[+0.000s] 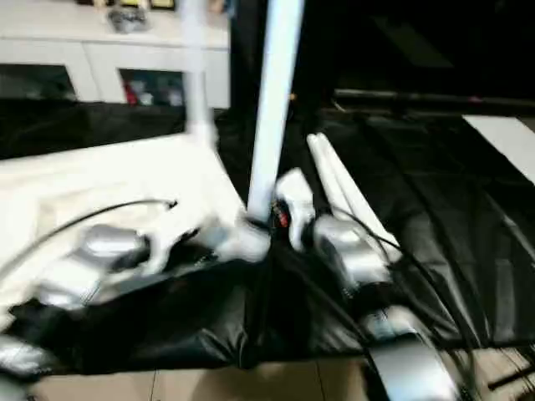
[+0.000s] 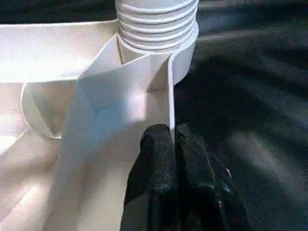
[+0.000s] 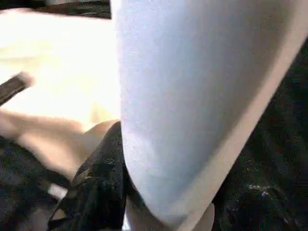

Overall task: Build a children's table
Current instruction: Insert table leg to table base

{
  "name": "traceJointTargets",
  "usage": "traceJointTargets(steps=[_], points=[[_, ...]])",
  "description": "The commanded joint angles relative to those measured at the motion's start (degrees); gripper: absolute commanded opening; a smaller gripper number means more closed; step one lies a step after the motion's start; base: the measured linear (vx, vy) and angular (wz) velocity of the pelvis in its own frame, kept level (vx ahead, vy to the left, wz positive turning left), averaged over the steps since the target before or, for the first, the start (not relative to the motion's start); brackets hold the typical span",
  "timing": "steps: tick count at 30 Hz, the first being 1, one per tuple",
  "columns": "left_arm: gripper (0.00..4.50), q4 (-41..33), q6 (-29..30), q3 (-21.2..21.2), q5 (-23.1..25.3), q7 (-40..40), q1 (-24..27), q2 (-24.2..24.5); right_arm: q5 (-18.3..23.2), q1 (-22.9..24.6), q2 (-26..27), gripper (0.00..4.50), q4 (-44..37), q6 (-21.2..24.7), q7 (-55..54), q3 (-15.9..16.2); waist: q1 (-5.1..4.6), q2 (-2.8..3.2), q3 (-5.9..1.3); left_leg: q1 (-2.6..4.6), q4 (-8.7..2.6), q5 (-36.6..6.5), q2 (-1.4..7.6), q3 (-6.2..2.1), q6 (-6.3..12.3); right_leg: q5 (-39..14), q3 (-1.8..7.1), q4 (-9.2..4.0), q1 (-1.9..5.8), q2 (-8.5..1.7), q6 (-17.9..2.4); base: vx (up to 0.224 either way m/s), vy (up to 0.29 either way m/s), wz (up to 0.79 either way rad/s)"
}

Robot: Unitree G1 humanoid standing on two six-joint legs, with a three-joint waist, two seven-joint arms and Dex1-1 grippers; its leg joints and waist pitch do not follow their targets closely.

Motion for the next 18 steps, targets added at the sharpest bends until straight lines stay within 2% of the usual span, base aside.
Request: traceJointTargets(steps=[1,4,7,8,10,12,14,16,17,18], points=[[0.00,-4.8,2.8,3.2,0.6,6.8,-3.8,-3.4,-3.3,1.6,0.2,1.89,8.5,4.3,-7.6,-0.8,-0.26,0.75,-2.43,2.04,-4.89,-31.8,3.06,-2.61,-4.36,-31.8,1.73,-5.76,0.25,-3.98,-8.1,0.000,0.000,0.00],[0.00,-5.7,4.7,3.5,2.1,12.0,-4.0,-6.8,-3.3,0.3,1.5,1.89,10.1,4.5,-9.5,-1.1,-0.23,0.66,-2.40,2.18,-4.66,-31.5,3.00,-2.53,-3.91,-32.4,1.63,-6.05,0.23,-4.05,-8.1,0.000,0.000,0.00],[0.00,-6.2,5.5,2.2,3.6,14.5,-3.7,-8.4,-3.5,-0.9,2.4,1.89,12.2,3.9,-10.1,-1.1,-0.12,0.36,-2.60,1.66,-4.97,-30.2,3.04,-2.53,-2.99,-30.3,1.55,-5.95,0.60,-3.91,-7.6,0.000,0.000,0.00],[0.00,-6.1,5.7,2.1,3.6,15.0,-3.7,-8.7,-3.6,-1.2,2.6,1.89,12.9,3.6,-10.2,-1.1,-0.13,0.46,-2.66,1.52,-5.08,-29.9,3.11,-2.53,-3.02,-28.6,1.60,-5.71,0.68,-3.87,-8.1,0.000,0.000,0.00],[0.00,-6.1,6.0,2.1,3.5,15.5,-3.7,-8.9,-3.7,-1.5,2.8,1.89,13.6,3.4,-10.4,-1.1,-0.02,0.57,-2.64,1.78,-5.04,-30.1,3.10,-2.34,-2.92,-27.2,1.71,-5.74,0.43,-3.83,-8.7,0.000,0.000,0.00],[0.00,-6.6,6.5,1.7,4.0,15.9,-3.4,-8.7,-4.4,-2.0,3.2,1.89,14.9,2.9,-10.7,-1.3,-0.05,0.47,-2.65,1.63,-5.15,-29.9,3.11,-2.30,-2.81,-26.1,1.72,-5.61,0.59,-3.81,-9.0,0.000,0.000,0.00],[0.00,-6.9,6.5,1.7,4.3,15.7,-3.1,-8.4,-4.4,-2.1,3.3,1.89,15.3,3.6,-11.0,-1.7,-0.15,0.56,-2.59,1.53,-5.21,-30.0,3.08,-2.34,-2.76,-26.1,1.70,-5.60,0.64,-3.83,-9.1,0.000,0.000,0.00],[0.00,-7.0,6.3,1.7,4.2,15.2,-2.9,-8.1,-4.3,-2.2,3.3,1.89,15.4,3.6,-10.7,-2.0,-0.17,0.59,-2.53,1.76,-5.16,-30.7,3.05,-2.29,-2.83,-27.1,1.70,-5.82,0.45,-3.83,-8.7,0.000,0.000,0.00],[0.00,-7.1,6.2,1.6,4.1,14.8,-2.8,-8.0,-4.4,-2.2,3.3,2.45,15.5,3.2,-10.4,-2.0,-0.16,0.60,-2.52,1.79,-5.15,-30.9,3.04,-2.30,-2.87,-27.3,1.73,-5.85,0.42,-3.84,-8.7,0.000,0.000,0.00],[0.00,-7.2,5.8,1.5,4.0,14.4,-2.7,-7.8,-4.2,-2.4,3.3,2.45,15.4,2.9,-10.7,-2.3,-0.17,0.59,-2.52,1.80,-5.16,-30.9,3.04,-2.29,-2.87,-27.4,1.73,-5.88,0.39,-3.81,-8.6,0.000,0.000,0.00]])
